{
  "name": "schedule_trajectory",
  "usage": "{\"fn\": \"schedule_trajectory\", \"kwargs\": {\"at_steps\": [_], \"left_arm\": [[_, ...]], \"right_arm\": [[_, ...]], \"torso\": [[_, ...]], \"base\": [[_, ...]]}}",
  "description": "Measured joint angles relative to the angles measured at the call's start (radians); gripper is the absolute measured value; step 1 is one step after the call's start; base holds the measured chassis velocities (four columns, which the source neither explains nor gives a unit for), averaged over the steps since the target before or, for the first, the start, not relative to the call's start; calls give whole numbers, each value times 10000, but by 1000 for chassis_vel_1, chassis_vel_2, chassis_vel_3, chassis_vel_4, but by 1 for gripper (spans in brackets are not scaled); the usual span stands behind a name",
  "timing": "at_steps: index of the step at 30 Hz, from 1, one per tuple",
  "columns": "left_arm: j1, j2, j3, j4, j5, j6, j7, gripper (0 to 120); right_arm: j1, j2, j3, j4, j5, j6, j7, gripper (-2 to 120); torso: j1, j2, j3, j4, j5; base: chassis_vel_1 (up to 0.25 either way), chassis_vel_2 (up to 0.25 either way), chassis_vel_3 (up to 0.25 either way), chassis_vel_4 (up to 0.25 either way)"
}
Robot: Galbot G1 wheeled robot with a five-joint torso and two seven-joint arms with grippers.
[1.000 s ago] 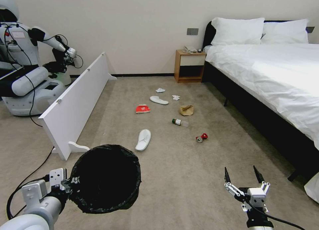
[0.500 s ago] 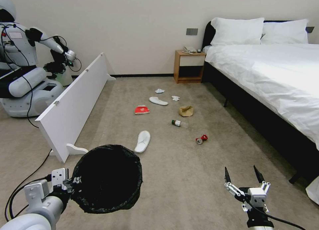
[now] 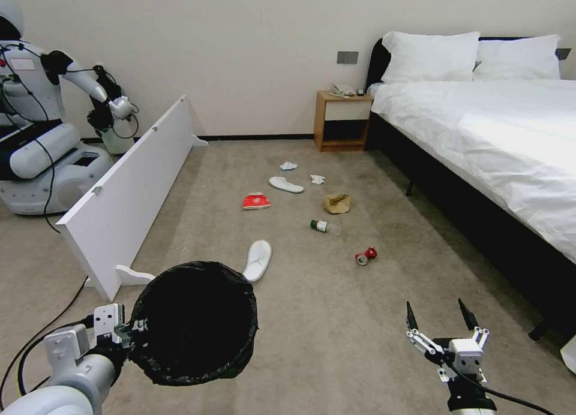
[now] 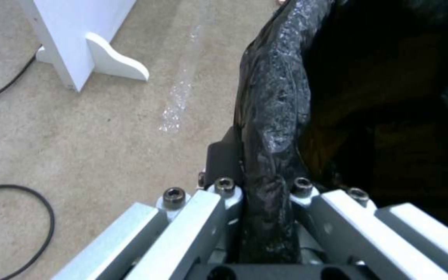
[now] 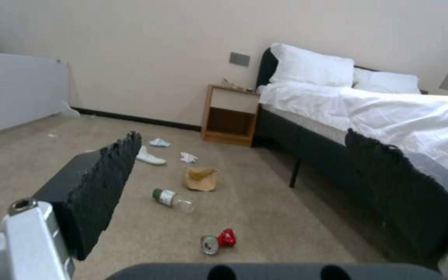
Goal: Pick up the trash bin, then pick up the garbage from the floor and place it into the trash bin.
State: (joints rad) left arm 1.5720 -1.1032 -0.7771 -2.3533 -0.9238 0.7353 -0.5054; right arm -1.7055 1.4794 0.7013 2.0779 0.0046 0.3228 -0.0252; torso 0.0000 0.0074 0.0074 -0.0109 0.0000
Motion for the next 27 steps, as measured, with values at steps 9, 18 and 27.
{"fn": "schedule_trajectory", "kwargs": {"at_steps": [9, 18, 27], "left_arm": [[-42, -18, -217, 84, -4, 0, -35, 3], [-38, -15, -811, 343, -116, 0, -56, 3], [59, -38, -1198, 552, -212, 0, 10, 3]], "right_arm": [[17, -14, 12, -2, 58, 24, -125, 100], [48, -31, 35, -7, 99, 46, -191, 100], [45, -25, 29, -39, 137, 81, -309, 100]], "torso": [[0, 0, 0, -1, 0], [0, 0, 0, -1, -2], [0, 0, 0, 0, 2]], "base": [[-102, 93, 103, -108], [-116, 126, 128, -122], [-136, 134, 125, -136]]}}
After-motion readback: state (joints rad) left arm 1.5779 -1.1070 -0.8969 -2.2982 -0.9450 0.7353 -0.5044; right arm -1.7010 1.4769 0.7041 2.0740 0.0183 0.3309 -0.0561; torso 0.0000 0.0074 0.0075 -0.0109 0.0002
